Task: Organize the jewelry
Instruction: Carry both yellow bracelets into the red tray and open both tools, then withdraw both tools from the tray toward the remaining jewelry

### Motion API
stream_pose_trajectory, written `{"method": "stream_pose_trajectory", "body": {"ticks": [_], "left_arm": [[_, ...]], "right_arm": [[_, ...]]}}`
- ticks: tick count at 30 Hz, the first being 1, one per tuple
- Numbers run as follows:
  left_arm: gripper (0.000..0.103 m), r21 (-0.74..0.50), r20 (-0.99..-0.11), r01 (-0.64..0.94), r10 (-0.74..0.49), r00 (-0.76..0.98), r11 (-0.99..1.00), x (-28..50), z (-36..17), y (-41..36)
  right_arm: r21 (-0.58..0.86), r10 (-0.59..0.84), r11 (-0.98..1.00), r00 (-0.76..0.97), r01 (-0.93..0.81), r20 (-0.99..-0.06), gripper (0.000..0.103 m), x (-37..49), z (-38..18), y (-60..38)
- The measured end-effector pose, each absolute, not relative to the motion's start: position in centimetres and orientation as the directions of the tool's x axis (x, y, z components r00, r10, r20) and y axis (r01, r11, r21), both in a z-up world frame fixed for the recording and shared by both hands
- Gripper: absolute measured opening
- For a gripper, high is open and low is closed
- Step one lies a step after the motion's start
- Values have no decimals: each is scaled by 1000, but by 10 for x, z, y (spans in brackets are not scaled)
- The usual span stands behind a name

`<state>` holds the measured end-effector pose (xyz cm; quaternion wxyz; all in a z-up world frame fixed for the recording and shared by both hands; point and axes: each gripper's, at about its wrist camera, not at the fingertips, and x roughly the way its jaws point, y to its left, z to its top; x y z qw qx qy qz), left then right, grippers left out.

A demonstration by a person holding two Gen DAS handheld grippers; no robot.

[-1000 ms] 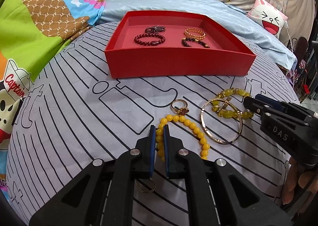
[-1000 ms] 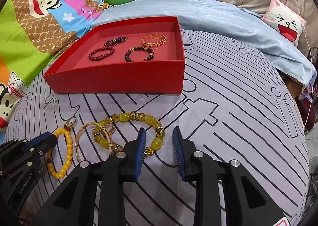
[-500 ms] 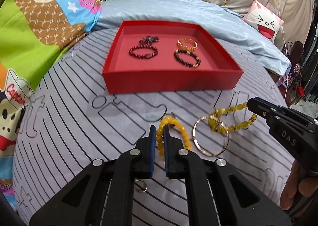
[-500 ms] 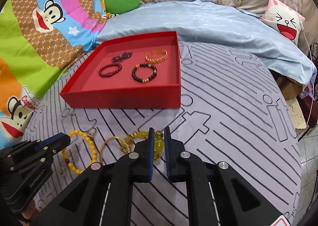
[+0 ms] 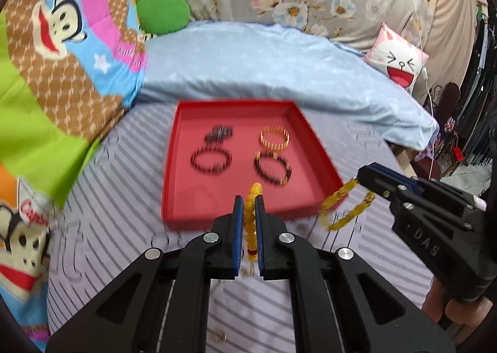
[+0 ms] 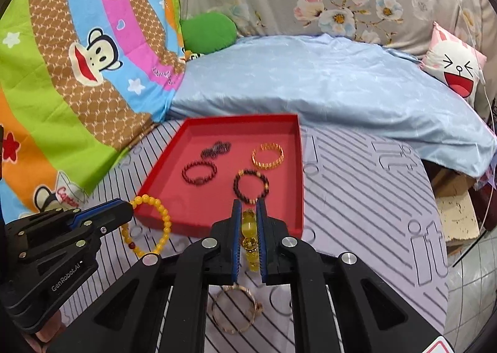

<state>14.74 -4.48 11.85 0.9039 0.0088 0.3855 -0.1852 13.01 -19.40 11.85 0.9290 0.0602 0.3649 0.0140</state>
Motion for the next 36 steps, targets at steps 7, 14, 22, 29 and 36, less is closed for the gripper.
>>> {"method": "stream_pose_trajectory", "body": {"ticks": [7, 14, 22, 29, 36], "left_arm": [[7, -149, -675, 347, -352, 648, 926, 192, 137, -50], [7, -200, -708, 327, -367, 604, 924, 230, 111, -52], [7, -162, -771, 293, -306, 558, 942, 247, 63, -50], [25, -69, -785, 258, -212, 582, 964, 246, 51, -49], [33, -44, -773, 245, -189, 606, 968, 240, 56, -46]], "right_arm": [[169, 117, 986, 742, -5, -660, 9, 176, 134, -187], [268, 199, 963, 685, -6, -701, 9, 210, 102, -185], [187, 115, 981, 611, 56, -783, 9, 217, 54, -192], [139, 47, 985, 629, 98, -776, 25, 208, 53, -202], [132, 43, 987, 646, 89, -762, 30, 200, 61, -199]]}}
